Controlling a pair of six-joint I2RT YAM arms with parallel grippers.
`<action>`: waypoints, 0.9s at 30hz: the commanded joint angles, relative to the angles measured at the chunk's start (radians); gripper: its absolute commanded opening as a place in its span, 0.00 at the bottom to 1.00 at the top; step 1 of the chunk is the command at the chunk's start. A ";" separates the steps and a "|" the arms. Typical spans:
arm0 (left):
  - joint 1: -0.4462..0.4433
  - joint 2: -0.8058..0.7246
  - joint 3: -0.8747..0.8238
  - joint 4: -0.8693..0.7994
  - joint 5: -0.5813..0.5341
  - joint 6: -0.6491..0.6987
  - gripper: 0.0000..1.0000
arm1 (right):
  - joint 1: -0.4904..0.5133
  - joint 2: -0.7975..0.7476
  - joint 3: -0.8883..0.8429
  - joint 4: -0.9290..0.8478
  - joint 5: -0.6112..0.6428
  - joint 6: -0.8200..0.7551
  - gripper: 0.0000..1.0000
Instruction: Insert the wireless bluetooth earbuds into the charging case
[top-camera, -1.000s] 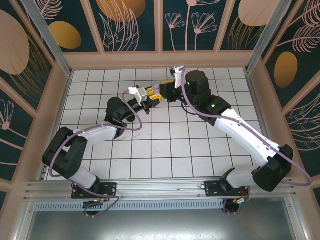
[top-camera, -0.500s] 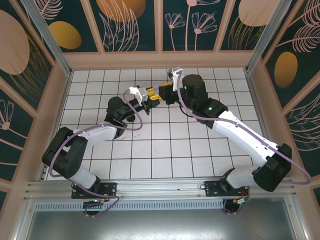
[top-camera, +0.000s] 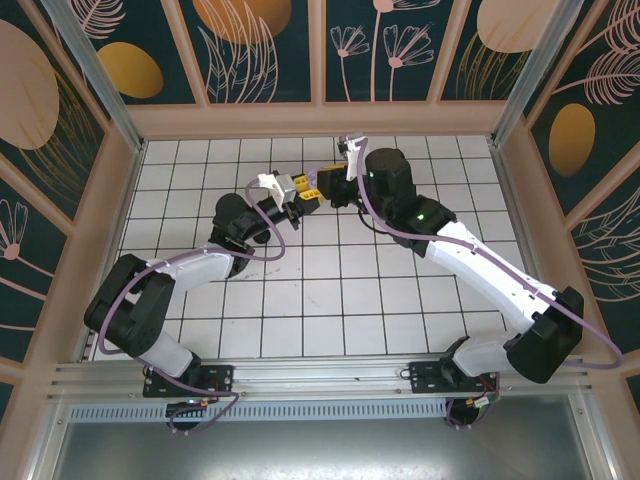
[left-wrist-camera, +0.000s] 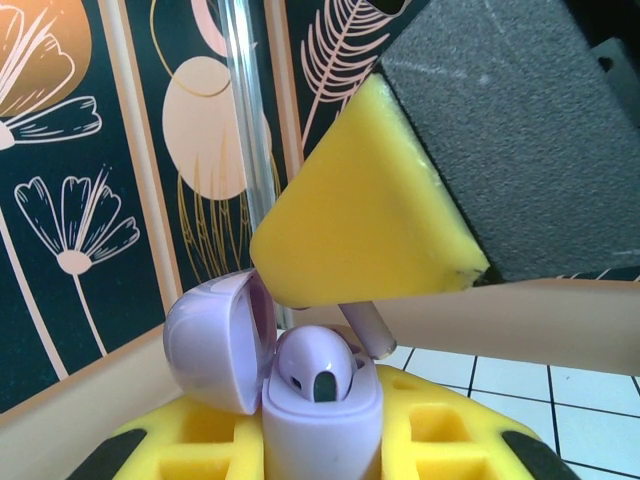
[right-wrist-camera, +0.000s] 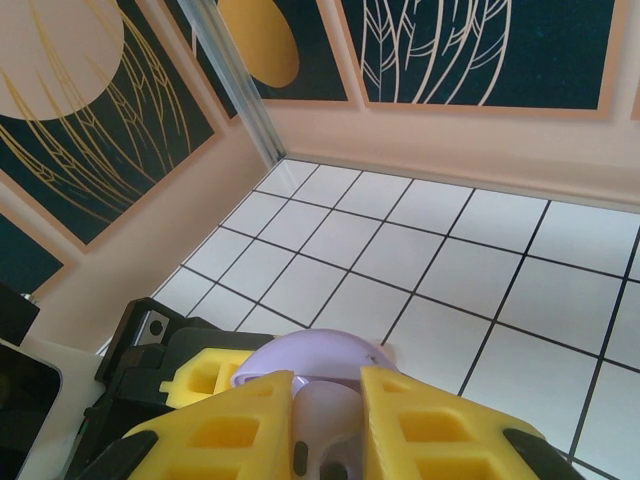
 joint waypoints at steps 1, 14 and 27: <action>-0.014 -0.039 0.017 0.087 0.048 -0.007 0.04 | -0.003 -0.016 0.021 0.026 0.006 0.014 0.22; -0.014 -0.035 0.012 0.081 0.059 -0.006 0.04 | -0.026 -0.049 -0.009 0.094 -0.034 0.059 0.22; -0.016 -0.043 0.018 0.084 0.064 -0.016 0.05 | -0.037 -0.027 -0.029 0.095 -0.024 0.057 0.22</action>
